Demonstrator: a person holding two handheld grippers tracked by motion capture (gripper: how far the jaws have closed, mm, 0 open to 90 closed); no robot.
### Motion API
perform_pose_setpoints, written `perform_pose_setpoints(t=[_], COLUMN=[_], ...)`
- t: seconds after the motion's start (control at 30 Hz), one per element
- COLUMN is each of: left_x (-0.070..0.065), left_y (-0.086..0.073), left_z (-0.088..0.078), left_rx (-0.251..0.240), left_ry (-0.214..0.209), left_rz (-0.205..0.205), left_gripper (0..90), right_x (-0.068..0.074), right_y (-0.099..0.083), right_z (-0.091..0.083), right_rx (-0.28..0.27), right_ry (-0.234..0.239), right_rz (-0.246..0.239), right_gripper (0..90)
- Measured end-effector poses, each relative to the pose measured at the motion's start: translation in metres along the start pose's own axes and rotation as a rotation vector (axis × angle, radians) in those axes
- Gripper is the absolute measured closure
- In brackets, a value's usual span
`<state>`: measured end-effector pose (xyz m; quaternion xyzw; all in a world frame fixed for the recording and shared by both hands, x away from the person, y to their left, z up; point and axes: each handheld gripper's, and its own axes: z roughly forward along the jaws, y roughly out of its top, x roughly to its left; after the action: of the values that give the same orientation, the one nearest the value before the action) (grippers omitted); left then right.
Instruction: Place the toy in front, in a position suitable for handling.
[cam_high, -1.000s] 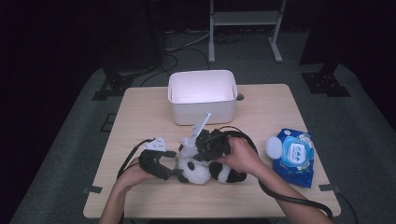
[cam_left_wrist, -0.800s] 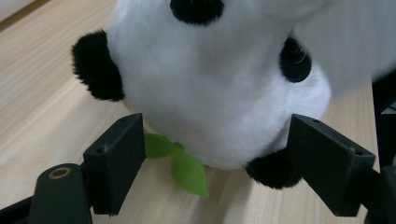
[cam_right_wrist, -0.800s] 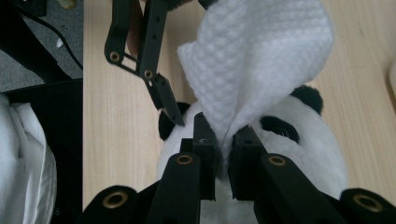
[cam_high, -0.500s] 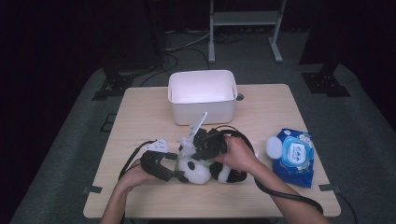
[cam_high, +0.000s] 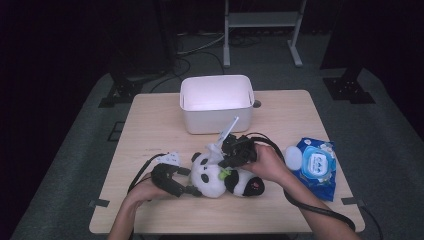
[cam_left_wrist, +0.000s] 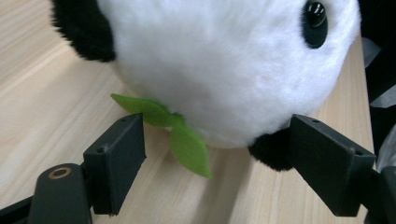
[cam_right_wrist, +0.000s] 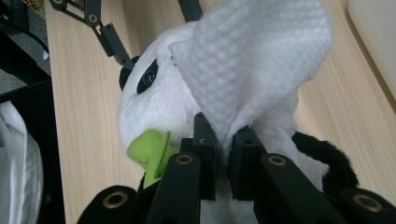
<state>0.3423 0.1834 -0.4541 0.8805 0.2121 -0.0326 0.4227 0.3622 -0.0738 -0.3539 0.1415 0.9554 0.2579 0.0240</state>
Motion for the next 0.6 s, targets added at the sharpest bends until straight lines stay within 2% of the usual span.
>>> perform_pose_setpoints(t=[0.13, 0.27, 0.4, 0.6], left_x=[0.001, 0.001, 0.000, 0.001], left_y=[0.000, 0.000, 0.001, 0.000], left_z=[0.001, 0.002, 0.002, 0.002], left_rx=[-0.021, -0.020, -0.026, -0.029], left_ry=[-0.011, -0.009, -0.017, -0.018], left_rz=[-0.007, -0.005, -0.005, -0.004], left_gripper=[18.8, 18.8, 18.8, 18.8], right_x=[-0.001, -0.004, -0.008, -0.016], right_y=[0.008, 0.018, 0.030, 0.051], right_z=[0.002, 0.005, 0.007, 0.026], right_rx=[0.002, 0.001, -0.020, 0.009], right_ry=[-0.001, -0.003, 0.013, 0.025], right_rz=[-0.006, -0.020, -0.010, -0.014], right_gripper=[82.1, 82.2, 82.2, 82.2])
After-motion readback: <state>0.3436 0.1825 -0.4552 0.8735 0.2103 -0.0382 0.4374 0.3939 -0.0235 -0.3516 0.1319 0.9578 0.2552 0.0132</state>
